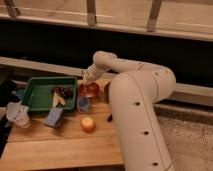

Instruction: Place fork in red bowl

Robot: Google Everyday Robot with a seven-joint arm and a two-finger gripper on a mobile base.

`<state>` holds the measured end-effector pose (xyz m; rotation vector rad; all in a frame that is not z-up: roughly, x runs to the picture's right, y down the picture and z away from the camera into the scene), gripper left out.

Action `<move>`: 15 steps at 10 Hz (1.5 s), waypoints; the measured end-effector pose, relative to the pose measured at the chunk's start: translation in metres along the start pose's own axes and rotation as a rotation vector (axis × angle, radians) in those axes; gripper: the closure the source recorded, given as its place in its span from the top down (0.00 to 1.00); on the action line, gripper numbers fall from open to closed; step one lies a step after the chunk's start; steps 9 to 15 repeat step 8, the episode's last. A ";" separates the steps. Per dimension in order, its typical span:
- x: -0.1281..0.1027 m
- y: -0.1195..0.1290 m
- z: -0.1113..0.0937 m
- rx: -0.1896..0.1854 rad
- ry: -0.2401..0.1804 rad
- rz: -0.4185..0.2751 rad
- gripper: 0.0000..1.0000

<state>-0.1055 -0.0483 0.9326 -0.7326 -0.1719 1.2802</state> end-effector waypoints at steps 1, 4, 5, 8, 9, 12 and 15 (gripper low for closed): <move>0.005 -0.003 0.001 -0.002 0.001 0.014 0.71; 0.016 -0.011 0.001 -0.011 0.000 0.053 0.80; 0.015 -0.011 0.001 -0.011 -0.001 0.054 0.80; 0.015 -0.009 0.002 -0.013 0.001 0.052 0.80; 0.015 -0.009 0.002 -0.013 0.001 0.052 0.80; 0.015 -0.009 0.002 -0.013 0.001 0.052 0.80; 0.015 -0.009 0.002 -0.013 0.001 0.052 0.80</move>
